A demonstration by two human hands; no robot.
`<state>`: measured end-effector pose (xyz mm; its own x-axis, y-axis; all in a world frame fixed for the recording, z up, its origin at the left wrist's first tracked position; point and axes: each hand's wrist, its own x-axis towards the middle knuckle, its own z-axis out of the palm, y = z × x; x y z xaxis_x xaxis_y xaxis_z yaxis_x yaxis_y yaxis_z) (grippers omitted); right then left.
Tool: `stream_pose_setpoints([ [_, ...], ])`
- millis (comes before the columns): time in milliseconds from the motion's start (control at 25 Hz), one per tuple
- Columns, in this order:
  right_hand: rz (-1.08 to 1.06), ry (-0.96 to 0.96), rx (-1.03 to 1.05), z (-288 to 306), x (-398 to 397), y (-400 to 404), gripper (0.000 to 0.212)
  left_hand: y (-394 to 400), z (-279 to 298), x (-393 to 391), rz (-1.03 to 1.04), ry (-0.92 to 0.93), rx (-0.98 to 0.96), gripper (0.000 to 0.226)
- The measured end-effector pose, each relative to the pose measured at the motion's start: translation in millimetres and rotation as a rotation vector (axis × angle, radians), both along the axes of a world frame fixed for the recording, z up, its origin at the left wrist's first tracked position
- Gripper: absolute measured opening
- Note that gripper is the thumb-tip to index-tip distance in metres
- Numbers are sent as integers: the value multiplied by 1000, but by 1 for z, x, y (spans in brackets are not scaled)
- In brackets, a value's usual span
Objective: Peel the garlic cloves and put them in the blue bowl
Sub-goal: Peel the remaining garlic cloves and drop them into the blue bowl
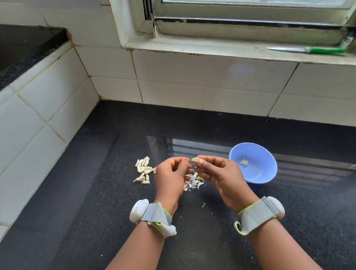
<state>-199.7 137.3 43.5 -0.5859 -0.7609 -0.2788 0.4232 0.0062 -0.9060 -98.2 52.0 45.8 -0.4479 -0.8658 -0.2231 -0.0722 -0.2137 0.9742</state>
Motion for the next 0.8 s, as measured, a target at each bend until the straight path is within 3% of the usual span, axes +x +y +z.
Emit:
stream_pose_setpoints([
  [200,40,17,-9,-1,-2,1,28,2,4,2,-102,65,-36,12],
  [320,-7,120,24,-1,1,0,12,0,4,0,-24,107,84,8],
  [400,-91,224,80,-4,1,-1,31,-1,4,-1,3,152,196,9],
  [480,-120,293,138,-3,0,-2,36,-1,5,-1,11,158,243,10],
  [680,-5,336,54,-3,3,-4,9,-1,5,-2,17,145,269,13],
  [800,4,417,8,-1,3,-4,11,1,5,-1,-29,97,186,15],
])
